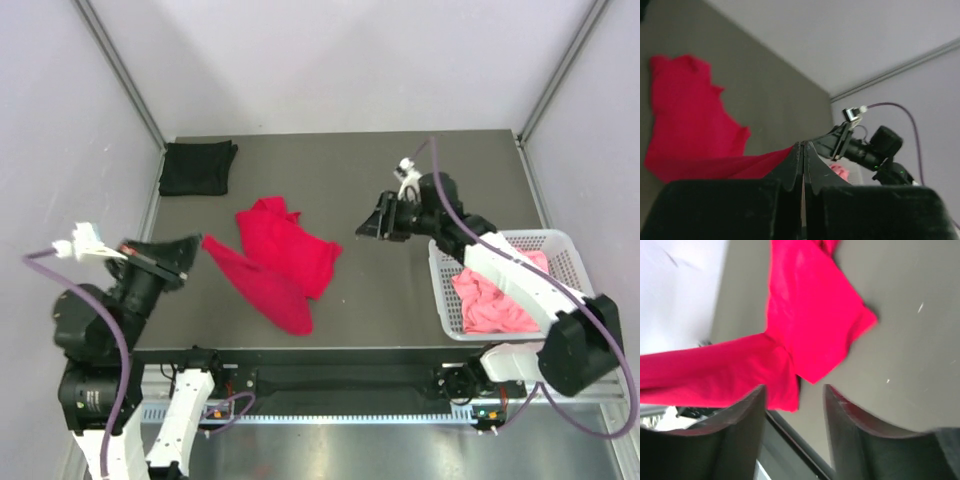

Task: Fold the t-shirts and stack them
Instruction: Flatten the tshirt out

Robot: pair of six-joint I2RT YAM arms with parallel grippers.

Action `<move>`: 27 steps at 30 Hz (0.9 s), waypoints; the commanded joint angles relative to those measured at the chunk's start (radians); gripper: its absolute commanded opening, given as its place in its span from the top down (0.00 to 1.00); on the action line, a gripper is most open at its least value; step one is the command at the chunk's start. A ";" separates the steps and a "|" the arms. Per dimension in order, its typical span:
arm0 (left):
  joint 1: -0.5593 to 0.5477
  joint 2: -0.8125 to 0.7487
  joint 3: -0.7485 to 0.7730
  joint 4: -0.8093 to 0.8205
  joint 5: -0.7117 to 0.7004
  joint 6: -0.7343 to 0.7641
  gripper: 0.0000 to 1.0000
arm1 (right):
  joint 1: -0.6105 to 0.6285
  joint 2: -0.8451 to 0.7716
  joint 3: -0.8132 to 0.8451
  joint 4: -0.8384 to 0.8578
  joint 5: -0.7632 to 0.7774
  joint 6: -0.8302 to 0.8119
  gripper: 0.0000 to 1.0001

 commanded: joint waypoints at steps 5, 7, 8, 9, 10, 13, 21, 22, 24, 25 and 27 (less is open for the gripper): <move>-0.002 -0.049 -0.133 -0.432 -0.130 0.097 1.00 | 0.120 0.288 0.030 0.181 -0.027 -0.024 0.40; -0.002 -0.045 -0.145 -0.436 -0.133 0.138 1.00 | 0.132 0.359 0.093 0.188 -0.036 -0.044 0.39; -0.002 -0.034 -0.156 -0.436 -0.133 0.146 1.00 | 0.135 0.429 0.122 0.172 -0.039 -0.083 0.39; -0.002 -0.031 -0.165 -0.432 -0.128 0.152 1.00 | 0.137 0.464 0.187 0.155 -0.036 -0.108 0.39; -0.002 -0.028 -0.174 -0.414 -0.105 0.158 1.00 | 0.137 0.497 0.224 0.111 -0.033 -0.160 0.37; -0.002 -0.031 -0.223 -0.377 -0.053 0.147 1.00 | 0.144 0.603 0.357 0.055 0.036 -0.257 0.36; -0.002 -0.011 -0.245 -0.372 -0.018 0.185 1.00 | 0.152 0.821 0.588 -0.057 0.111 -0.420 0.37; -0.002 0.003 -0.236 -0.372 -0.021 0.192 1.00 | 0.152 0.827 0.588 -0.063 0.117 -0.441 0.38; -0.002 0.017 -0.216 -0.372 -0.025 0.204 1.00 | 0.157 0.835 0.584 -0.091 0.131 -0.461 0.39; -0.002 0.021 -0.213 -0.372 -0.025 0.210 1.00 | 0.157 0.833 0.575 -0.094 0.130 -0.472 0.40; -0.002 0.024 -0.210 -0.367 -0.024 0.215 1.00 | 0.157 0.824 0.544 -0.102 0.128 -0.483 0.40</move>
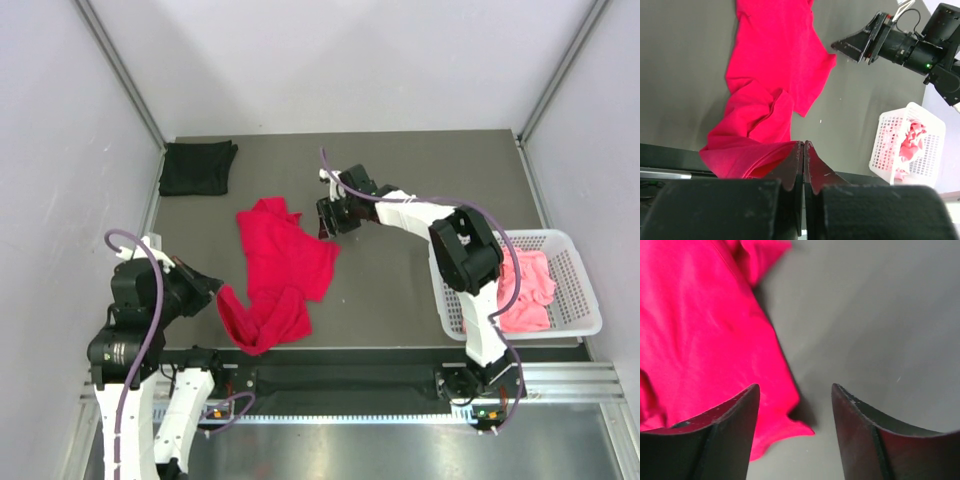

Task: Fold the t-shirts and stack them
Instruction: Flatten the tshirt out

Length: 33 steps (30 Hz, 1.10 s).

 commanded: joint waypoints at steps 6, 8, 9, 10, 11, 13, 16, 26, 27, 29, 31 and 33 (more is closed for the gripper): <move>-0.001 0.025 0.043 0.048 0.021 0.035 1.00 | 0.041 -0.027 -0.072 -0.033 -0.036 -0.071 0.48; -0.001 0.029 0.043 0.056 0.027 0.032 1.00 | 0.051 -0.016 -0.069 -0.034 -0.047 -0.065 0.53; -0.002 0.028 0.043 0.058 0.029 0.029 1.00 | 0.060 -0.011 -0.068 -0.039 -0.050 -0.063 0.54; -0.002 0.029 0.044 0.058 0.032 0.026 1.00 | 0.064 -0.007 -0.064 -0.042 -0.053 -0.057 0.59; -0.001 0.028 0.046 0.058 0.029 0.026 1.00 | 0.072 -0.007 -0.064 -0.038 -0.061 -0.051 0.62; -0.002 0.028 0.055 0.053 0.020 0.027 1.00 | 0.072 -0.004 -0.064 -0.034 -0.070 -0.028 0.75; -0.002 0.031 0.069 0.055 0.003 0.033 1.00 | 0.071 -0.026 -0.064 -0.024 -0.062 0.007 0.95; -0.001 0.180 0.164 0.337 -0.167 0.032 1.00 | -0.080 -0.329 0.147 0.140 0.056 0.249 1.00; -0.002 0.213 0.173 0.401 -0.187 0.032 1.00 | -0.118 -0.344 0.184 0.147 0.059 0.271 1.00; -0.001 0.252 0.213 0.461 -0.204 0.035 1.00 | -0.179 -0.376 0.300 0.162 0.045 0.329 1.00; -0.002 0.310 0.268 0.546 -0.213 0.045 1.00 | -0.212 -0.410 0.363 0.185 0.015 0.369 1.00; -0.002 0.362 0.308 0.602 -0.212 0.085 1.00 | -0.258 -0.439 0.435 0.225 -0.010 0.388 1.00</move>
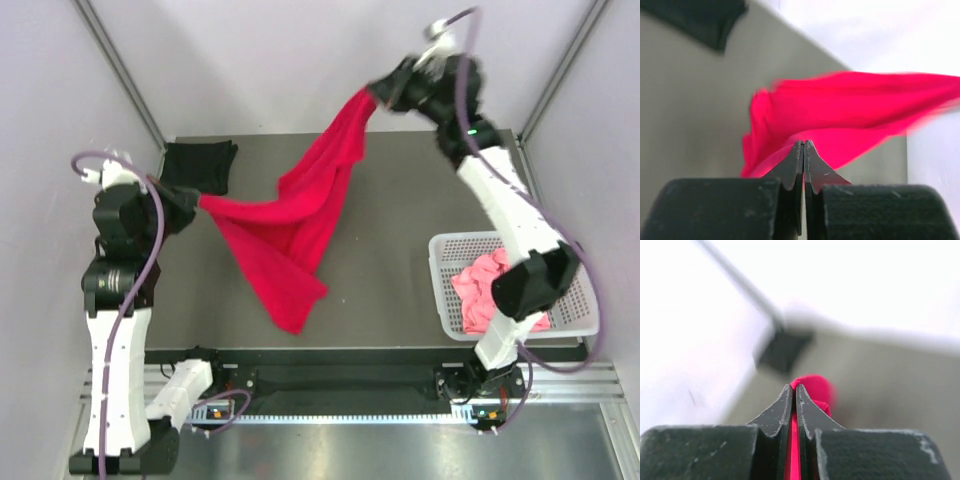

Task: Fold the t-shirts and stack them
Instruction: Flatten the tshirt out

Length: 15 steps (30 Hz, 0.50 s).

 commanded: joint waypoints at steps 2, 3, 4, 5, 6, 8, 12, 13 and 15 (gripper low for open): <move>-0.004 0.084 0.169 0.289 -0.082 0.109 1.00 | -0.097 -0.168 0.172 0.158 -0.034 0.098 1.00; -0.001 0.116 0.202 0.305 -0.082 0.162 1.00 | -0.115 -0.187 0.183 0.174 -0.034 0.120 1.00; -0.001 0.127 0.269 0.315 -0.087 0.187 1.00 | -0.134 -0.227 0.188 0.194 -0.034 0.133 1.00; -0.002 0.141 0.300 0.334 -0.093 0.230 1.00 | -0.163 -0.248 0.194 0.230 -0.029 0.143 1.00; -0.001 0.155 0.326 0.343 -0.103 0.249 1.00 | -0.175 -0.268 0.198 0.240 -0.023 0.153 1.00; -0.002 0.156 0.374 0.378 -0.145 0.276 1.00 | -0.206 -0.322 0.215 0.254 -0.018 0.160 1.00; -0.002 0.127 0.403 0.459 -0.199 0.309 1.00 | -0.221 -0.385 0.266 0.263 0.018 0.149 1.00; -0.002 0.123 0.409 0.473 -0.199 0.312 1.00 | -0.221 -0.405 0.278 0.267 0.031 0.149 1.00; -0.002 0.124 0.424 0.509 -0.191 0.319 1.00 | -0.221 -0.423 0.290 0.275 0.061 0.147 1.00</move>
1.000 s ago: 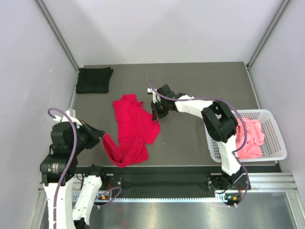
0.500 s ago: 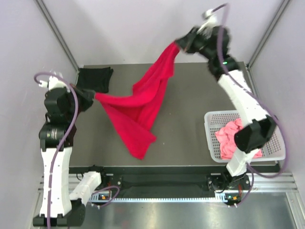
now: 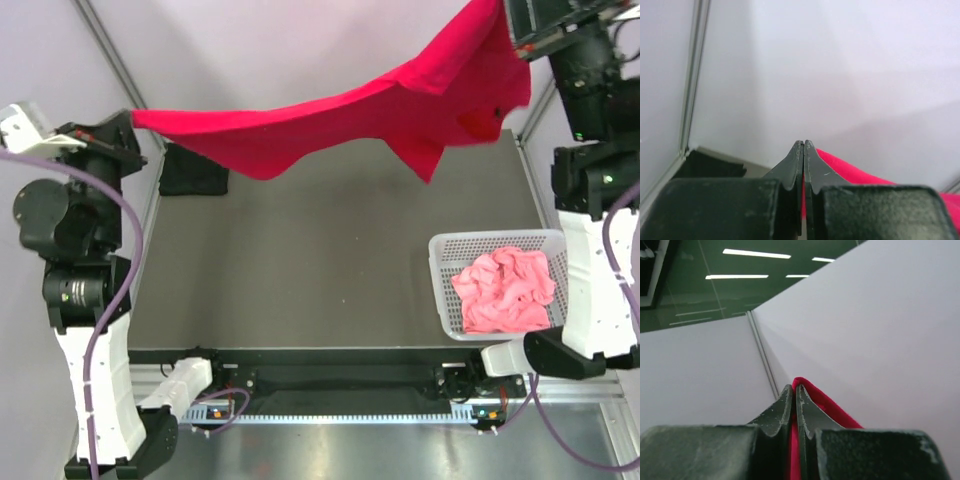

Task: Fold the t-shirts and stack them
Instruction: Flatten the tshirt out

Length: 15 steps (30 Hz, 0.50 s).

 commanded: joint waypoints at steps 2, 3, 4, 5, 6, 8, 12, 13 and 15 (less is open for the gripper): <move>-0.002 -0.002 0.055 0.164 -0.041 0.055 1.00 | -0.006 -0.036 0.074 0.045 0.066 -0.001 1.00; -0.002 0.008 0.050 0.185 -0.040 0.058 1.00 | -0.008 -0.034 0.083 0.040 0.073 -0.017 1.00; -0.002 0.016 0.046 0.197 -0.039 0.060 1.00 | -0.008 -0.028 0.091 0.036 0.081 -0.023 1.00; -0.002 0.025 0.041 0.210 -0.041 0.060 1.00 | -0.013 -0.022 0.093 0.040 0.092 -0.024 1.00; -0.002 0.046 0.029 0.225 -0.044 0.060 1.00 | -0.014 -0.014 0.094 0.045 0.093 -0.023 1.00; -0.001 0.080 0.016 0.285 -0.047 0.064 1.00 | -0.020 0.015 0.096 0.066 0.096 -0.014 1.00; -0.002 0.158 -0.001 0.392 -0.072 0.090 1.00 | -0.028 0.113 0.117 0.127 0.101 0.031 1.00; -0.002 0.177 -0.001 0.413 -0.084 0.095 1.00 | -0.028 0.134 0.139 0.138 0.102 0.037 1.00; -0.001 0.238 0.006 0.493 -0.087 0.109 1.00 | -0.033 0.205 0.162 0.177 0.113 0.058 1.00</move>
